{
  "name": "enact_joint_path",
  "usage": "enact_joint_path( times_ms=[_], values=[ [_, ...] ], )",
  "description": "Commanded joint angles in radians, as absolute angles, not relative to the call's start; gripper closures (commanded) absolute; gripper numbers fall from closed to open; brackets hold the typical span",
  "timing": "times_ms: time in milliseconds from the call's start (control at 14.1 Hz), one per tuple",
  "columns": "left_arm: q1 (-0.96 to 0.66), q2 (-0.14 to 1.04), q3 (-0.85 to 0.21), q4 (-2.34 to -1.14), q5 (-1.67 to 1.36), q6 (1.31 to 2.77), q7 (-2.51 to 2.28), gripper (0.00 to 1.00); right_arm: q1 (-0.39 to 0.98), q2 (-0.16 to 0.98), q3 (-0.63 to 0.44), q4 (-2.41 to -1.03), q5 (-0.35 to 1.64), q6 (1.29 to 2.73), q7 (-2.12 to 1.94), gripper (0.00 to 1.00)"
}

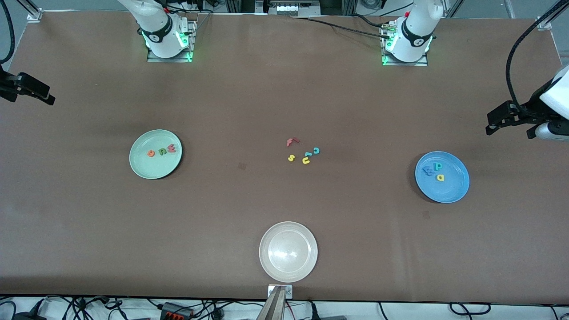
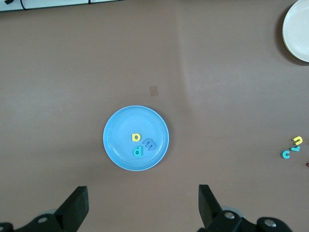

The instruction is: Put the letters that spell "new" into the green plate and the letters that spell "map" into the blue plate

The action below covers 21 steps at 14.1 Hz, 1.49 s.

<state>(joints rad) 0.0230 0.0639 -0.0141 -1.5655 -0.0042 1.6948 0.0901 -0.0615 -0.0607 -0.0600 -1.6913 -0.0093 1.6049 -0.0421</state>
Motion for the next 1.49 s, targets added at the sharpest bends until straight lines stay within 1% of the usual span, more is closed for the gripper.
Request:
enact_joint_path(
  times_ms=[0,712,1423],
  values=[
    [0.028,0.08,-0.011,-1.534,-0.011,1.664,0.1,0.0,-0.066,-0.081,-0.049,-1.712,-0.017,1.603,-0.041,0.0],
    [0.018,0.091,-0.015,-1.532,-0.011,1.667,0.1,0.0,-0.045,-0.051,-0.048,-1.712,-0.02,1.601,-0.058,0.0],
    [0.014,0.091,-0.021,-1.526,-0.009,1.658,0.098,0.0,-0.04,-0.046,-0.048,-1.71,-0.018,1.606,-0.043,0.0]
  ],
)
